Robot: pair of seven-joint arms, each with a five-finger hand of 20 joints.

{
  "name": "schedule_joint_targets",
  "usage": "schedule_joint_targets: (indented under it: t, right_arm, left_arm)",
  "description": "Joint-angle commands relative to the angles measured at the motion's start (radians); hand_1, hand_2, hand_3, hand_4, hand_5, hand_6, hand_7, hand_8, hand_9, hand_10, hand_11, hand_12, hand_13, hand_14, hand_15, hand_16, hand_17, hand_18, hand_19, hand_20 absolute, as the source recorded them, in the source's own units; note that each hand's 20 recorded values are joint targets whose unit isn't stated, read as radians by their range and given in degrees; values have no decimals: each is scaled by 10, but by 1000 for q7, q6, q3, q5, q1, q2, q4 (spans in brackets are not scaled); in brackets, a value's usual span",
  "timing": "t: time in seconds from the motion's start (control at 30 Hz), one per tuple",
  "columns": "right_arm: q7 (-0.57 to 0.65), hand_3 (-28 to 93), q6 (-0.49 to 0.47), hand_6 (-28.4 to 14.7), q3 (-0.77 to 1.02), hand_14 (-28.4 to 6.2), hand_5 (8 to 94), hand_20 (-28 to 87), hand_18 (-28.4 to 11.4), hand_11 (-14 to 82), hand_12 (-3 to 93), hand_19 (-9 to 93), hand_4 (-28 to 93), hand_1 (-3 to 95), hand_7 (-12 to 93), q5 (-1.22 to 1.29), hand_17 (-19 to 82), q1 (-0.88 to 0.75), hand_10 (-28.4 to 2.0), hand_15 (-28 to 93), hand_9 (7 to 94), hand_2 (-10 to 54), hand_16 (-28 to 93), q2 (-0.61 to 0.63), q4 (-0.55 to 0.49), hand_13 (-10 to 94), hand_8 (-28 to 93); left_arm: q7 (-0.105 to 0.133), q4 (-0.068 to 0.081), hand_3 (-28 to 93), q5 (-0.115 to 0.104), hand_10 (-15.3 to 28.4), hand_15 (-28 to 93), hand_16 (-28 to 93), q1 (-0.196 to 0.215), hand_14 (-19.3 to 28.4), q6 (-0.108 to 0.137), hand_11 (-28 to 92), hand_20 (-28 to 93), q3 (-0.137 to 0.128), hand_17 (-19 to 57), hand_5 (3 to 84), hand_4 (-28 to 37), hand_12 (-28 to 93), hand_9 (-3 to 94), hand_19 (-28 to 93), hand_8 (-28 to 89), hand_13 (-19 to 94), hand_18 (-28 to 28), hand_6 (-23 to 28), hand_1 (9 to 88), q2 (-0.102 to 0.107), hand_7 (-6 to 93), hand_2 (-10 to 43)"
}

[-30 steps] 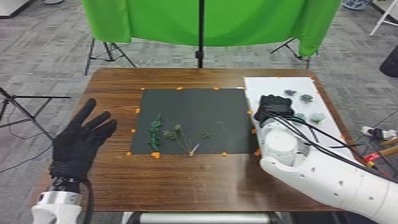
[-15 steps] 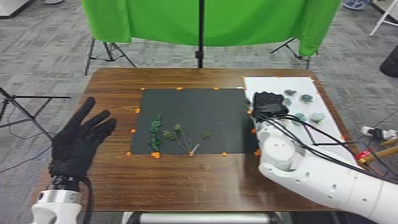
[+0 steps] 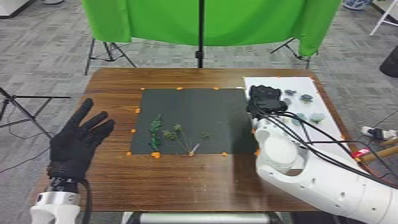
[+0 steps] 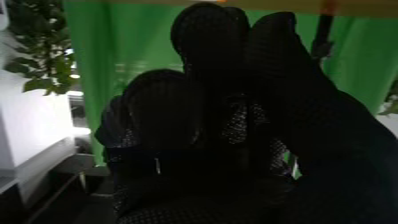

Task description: Arrange flowers

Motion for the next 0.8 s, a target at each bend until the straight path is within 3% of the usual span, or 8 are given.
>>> schedule_joint_targets:
  t: [0.03,0.1,0.2,0.33,0.47,0.8]
  right_arm:
    - [74,750,-105,-52,131,-107,682,346,-274,365,208,932,-281,422,133,87,359,-100,-139,713,822,-95,189,14,-42,753,-107]
    - [81,740,-130,-69,153,-115,633,345,-281,377,193,932,-282,399,115,98,353,-122,-152,718,797,-95,188,19,-45,741,-106]
    - [92,726,-139,-86,152,-125,592,344,-283,382,187,931,-282,383,100,120,347,-127,-167,726,772,-95,183,19,-38,730,-103]
    - [107,715,-153,-95,138,-128,589,344,-283,383,183,930,-283,376,93,130,346,-111,-172,730,765,-95,177,-6,-10,727,-102]
    - [130,709,-170,-111,121,-130,595,345,-284,381,180,929,-283,368,85,138,350,-88,-176,733,765,-95,174,-30,19,727,-101]
    - [153,699,-192,-134,85,-131,619,350,-284,384,180,929,-281,362,74,187,355,-41,-182,742,763,-95,173,-83,106,727,-99]
  left_arm:
    - [-23,0,770,5,190,474,-60,9,283,3,210,390,-11,-60,331,-283,124,320,418,-105,235,284,35,234,-16,118,62]
    - [-32,0,770,9,190,474,-60,11,282,2,210,389,-17,-60,331,-283,124,320,417,-105,235,284,35,234,-25,118,62]
    - [-24,0,771,2,190,473,-61,18,283,6,210,389,-13,-60,331,-282,123,320,417,-105,235,284,36,234,-16,117,61]
    - [-12,2,772,-5,190,473,-60,12,283,13,209,389,-3,-60,331,-282,123,319,417,-105,235,284,36,234,-5,117,60]
    - [-18,3,772,5,190,474,-60,4,282,3,209,389,-4,-60,331,-282,124,320,418,-105,235,284,36,234,-11,117,60]
    - [-19,1,773,0,190,475,-61,10,283,14,210,388,-9,-60,332,-282,123,320,417,-104,236,284,37,235,-7,116,61]
